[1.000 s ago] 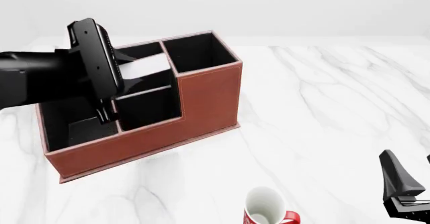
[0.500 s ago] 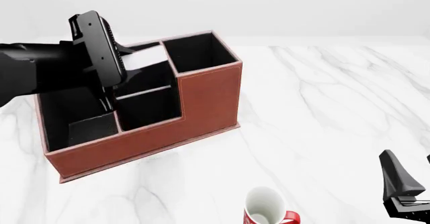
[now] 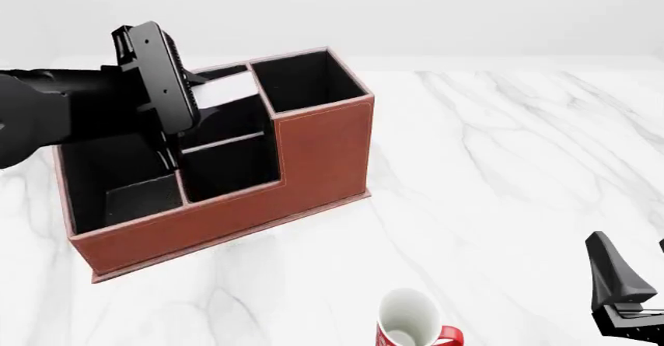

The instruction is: Pick up the book and place it in the front compartment of the caddy.

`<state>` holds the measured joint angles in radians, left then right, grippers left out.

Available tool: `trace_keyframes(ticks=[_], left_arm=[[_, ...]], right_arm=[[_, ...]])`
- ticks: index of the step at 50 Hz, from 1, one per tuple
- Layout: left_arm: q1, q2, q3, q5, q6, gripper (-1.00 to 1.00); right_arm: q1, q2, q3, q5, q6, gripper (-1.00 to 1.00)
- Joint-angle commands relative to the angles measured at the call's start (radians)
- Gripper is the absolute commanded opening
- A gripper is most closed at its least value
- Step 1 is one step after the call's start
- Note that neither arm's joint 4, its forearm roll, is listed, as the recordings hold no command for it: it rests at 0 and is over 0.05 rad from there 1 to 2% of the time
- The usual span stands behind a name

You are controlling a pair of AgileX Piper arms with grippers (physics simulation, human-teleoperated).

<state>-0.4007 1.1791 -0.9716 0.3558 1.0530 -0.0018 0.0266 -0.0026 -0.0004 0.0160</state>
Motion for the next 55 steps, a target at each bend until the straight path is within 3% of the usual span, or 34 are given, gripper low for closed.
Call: trace_keyframes(ticks=[1,19,55], left_arm=[[0.004,0.000,-0.012,-0.029,0.014,-1.00],[0.016,0.046,0.004,-0.059,0.007,-1.00],[0.036,0.074,0.046,-0.175,0.090,-1.00]], right_arm=[[0.000,-0.003,0.000,-0.001,-0.002,1.00],[0.000,-0.003,0.000,-0.001,-0.002,1.00],[0.000,-0.003,0.000,0.000,-0.002,1.00]])
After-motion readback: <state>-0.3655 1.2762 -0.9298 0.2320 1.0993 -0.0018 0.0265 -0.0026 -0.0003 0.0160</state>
